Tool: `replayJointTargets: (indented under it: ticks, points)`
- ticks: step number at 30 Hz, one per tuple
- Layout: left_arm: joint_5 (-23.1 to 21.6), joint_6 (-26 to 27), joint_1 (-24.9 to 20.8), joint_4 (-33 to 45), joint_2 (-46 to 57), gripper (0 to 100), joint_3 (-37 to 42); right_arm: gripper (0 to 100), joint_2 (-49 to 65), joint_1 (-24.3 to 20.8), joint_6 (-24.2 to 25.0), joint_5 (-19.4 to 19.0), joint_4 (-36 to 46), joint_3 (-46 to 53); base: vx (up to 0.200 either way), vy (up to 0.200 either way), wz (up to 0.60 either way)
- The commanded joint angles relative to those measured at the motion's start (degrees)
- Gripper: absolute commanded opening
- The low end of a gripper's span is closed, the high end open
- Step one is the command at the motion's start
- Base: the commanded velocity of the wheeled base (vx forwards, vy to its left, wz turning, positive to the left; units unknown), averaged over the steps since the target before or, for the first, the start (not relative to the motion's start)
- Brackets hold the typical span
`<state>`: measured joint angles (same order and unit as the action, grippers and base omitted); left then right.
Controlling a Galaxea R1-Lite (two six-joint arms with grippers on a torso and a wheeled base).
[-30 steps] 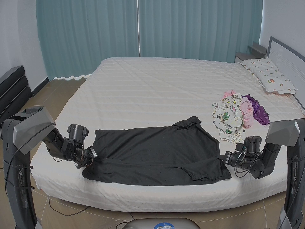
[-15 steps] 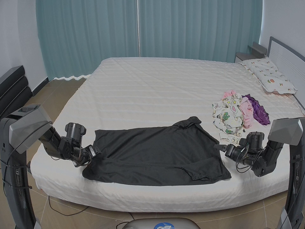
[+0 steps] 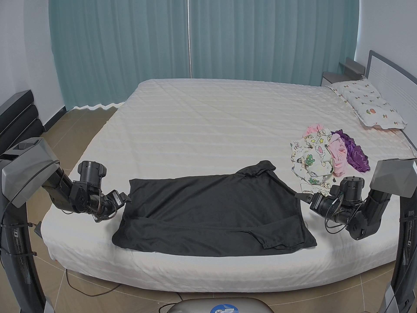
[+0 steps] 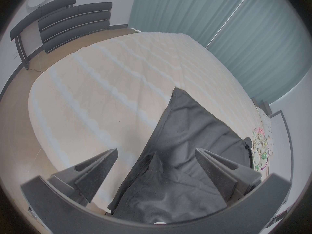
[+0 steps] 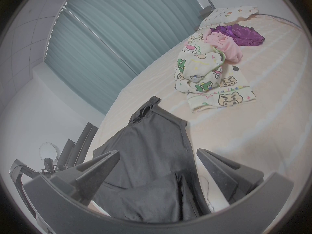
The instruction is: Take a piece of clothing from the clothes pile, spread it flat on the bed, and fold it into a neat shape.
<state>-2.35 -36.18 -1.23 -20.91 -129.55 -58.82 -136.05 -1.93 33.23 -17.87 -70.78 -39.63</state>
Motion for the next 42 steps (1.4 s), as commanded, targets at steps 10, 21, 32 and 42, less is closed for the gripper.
replayJointTargets:
  ticks: [10, 21, 32, 42]
  points:
    - [-2.48, 0.32, 0.35, -0.1, 1.49, 100, 0.55, 100, 1.66, 0.34, -0.01, 0.03, 0.11, 0.34, 0.04, 0.0, 0.0]
    - [-3.1, -0.03, 2.29, -0.1, 1.32, 100, -0.16, 100, 1.49, 0.43, -0.01, 0.03, 0.64, 0.43, 0.0, 0.073, 0.0]
    - [-3.71, 0.06, 2.29, -0.01, 0.97, 100, -0.07, 100, 1.31, 0.34, -0.01, 0.03, 0.73, 0.26, 0.0, 0.091, 0.0]
    - [-3.45, -2.58, -1.58, 0.08, -0.44, 100, -5.69, 100, 1.75, -0.36, -0.1, 0.21, 0.82, -0.45, 0.0, 0.0, 0.0]
